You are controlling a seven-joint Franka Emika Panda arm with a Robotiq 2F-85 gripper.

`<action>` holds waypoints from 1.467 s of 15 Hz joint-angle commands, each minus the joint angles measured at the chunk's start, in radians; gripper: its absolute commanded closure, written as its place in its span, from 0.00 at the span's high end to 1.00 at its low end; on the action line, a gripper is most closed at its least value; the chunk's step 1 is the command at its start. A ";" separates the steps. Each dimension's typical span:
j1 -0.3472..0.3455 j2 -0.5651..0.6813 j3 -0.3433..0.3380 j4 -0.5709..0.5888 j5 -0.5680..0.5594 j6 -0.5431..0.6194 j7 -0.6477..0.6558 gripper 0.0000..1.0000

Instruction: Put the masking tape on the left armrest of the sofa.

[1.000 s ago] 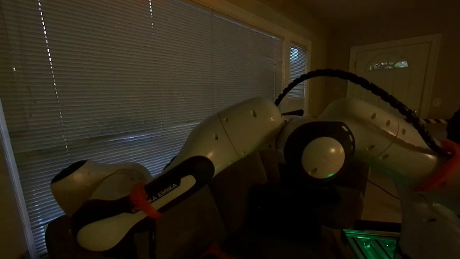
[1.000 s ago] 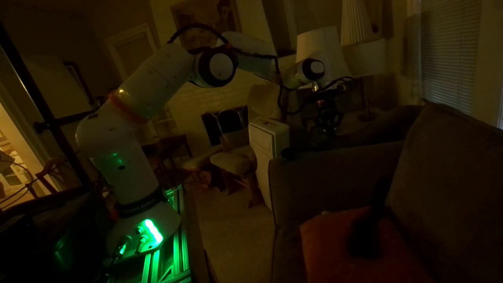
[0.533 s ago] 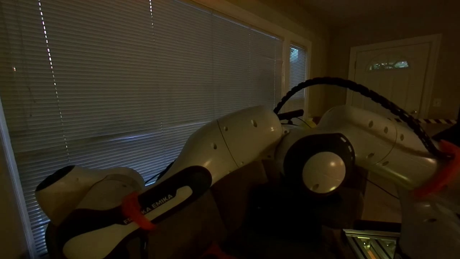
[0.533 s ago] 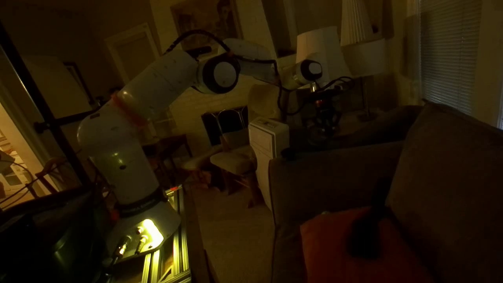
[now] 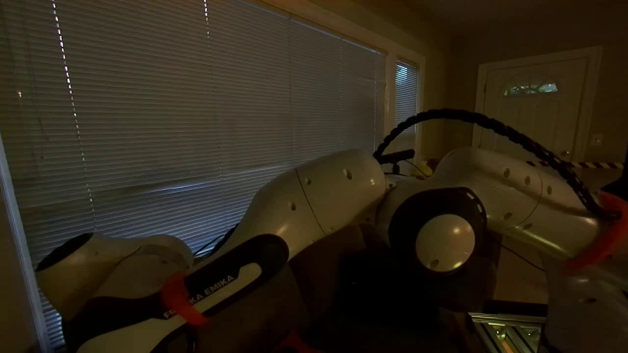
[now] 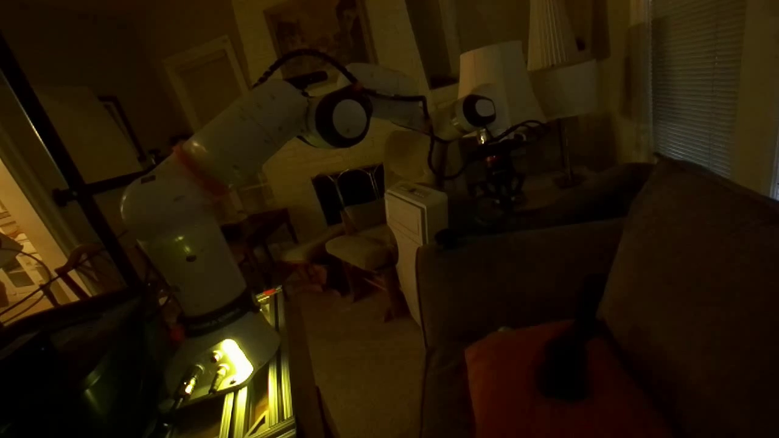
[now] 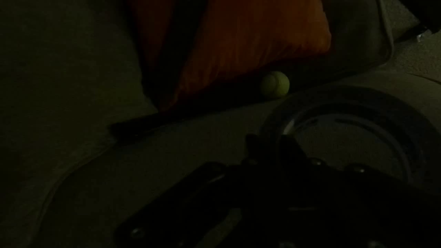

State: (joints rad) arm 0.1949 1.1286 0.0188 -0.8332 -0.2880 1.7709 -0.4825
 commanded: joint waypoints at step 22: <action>0.220 0.310 -0.195 0.367 -0.170 -0.025 -0.153 0.05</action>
State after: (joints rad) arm 0.3960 1.4298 -0.1370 -0.4499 -0.4175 1.6682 -0.6516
